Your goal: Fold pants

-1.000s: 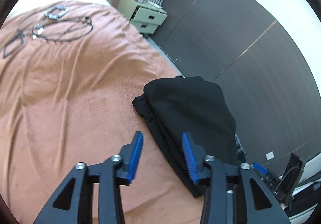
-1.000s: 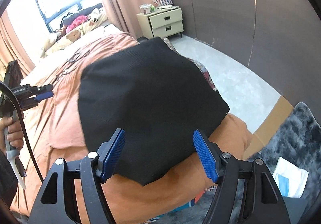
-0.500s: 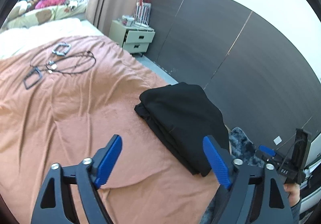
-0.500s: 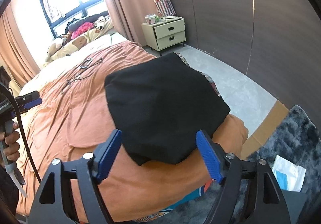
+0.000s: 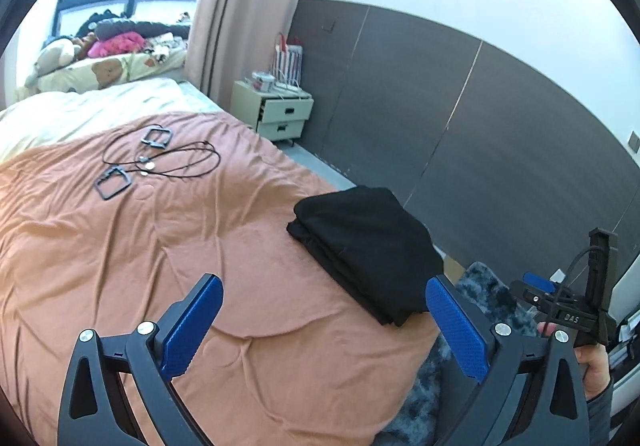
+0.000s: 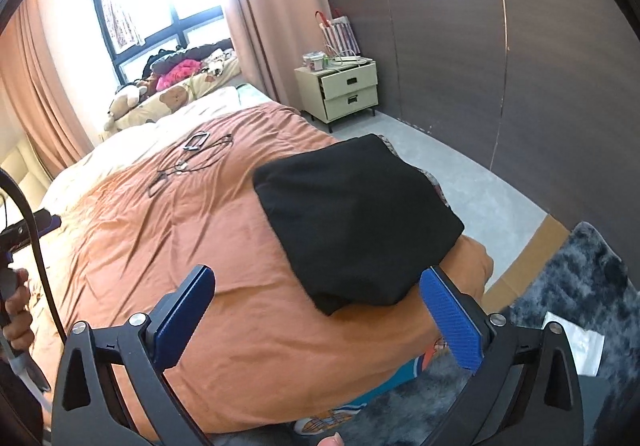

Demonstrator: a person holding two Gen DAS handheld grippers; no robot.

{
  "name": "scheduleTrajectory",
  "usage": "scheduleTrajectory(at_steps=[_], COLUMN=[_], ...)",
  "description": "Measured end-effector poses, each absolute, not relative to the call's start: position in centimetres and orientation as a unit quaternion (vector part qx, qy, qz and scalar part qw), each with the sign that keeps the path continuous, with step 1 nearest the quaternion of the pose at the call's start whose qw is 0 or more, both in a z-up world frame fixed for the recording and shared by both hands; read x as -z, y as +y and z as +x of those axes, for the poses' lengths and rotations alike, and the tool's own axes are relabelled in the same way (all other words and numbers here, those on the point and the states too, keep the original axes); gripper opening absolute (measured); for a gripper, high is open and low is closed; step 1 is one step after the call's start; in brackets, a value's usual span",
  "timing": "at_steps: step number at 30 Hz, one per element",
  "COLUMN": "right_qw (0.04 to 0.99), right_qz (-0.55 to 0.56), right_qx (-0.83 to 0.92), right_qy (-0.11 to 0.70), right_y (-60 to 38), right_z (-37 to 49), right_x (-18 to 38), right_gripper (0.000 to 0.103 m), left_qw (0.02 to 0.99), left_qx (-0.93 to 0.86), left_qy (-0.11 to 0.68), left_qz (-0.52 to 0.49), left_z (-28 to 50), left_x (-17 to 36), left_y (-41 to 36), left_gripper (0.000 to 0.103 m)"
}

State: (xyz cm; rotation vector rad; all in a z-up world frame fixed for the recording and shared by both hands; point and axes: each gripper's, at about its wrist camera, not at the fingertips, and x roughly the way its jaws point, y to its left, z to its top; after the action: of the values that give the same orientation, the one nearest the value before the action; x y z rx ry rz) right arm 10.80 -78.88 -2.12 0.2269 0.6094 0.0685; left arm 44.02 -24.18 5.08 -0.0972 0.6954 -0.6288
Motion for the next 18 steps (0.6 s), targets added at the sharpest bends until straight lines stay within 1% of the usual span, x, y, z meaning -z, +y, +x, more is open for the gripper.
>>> scheduleTrajectory(at_steps=[8,18], right_qw=[0.951,0.956], right_qz=[0.111,0.103], right_qx=[-0.050,-0.078], right_qy=[0.286,0.263], right_y=[-77.6,-76.1], right_z=[7.9,2.7], right_x=[1.0,1.1], right_gripper=[0.103,0.103], left_qw=[0.915,0.938], left_qx=[0.270,0.233], left_qy=[0.297,0.257], left_qz=[-0.040,-0.027], left_z=[37.7,30.4], left_x=[-8.0,-10.5], left_y=[-20.2,-16.0], left_gripper=[0.102,0.102])
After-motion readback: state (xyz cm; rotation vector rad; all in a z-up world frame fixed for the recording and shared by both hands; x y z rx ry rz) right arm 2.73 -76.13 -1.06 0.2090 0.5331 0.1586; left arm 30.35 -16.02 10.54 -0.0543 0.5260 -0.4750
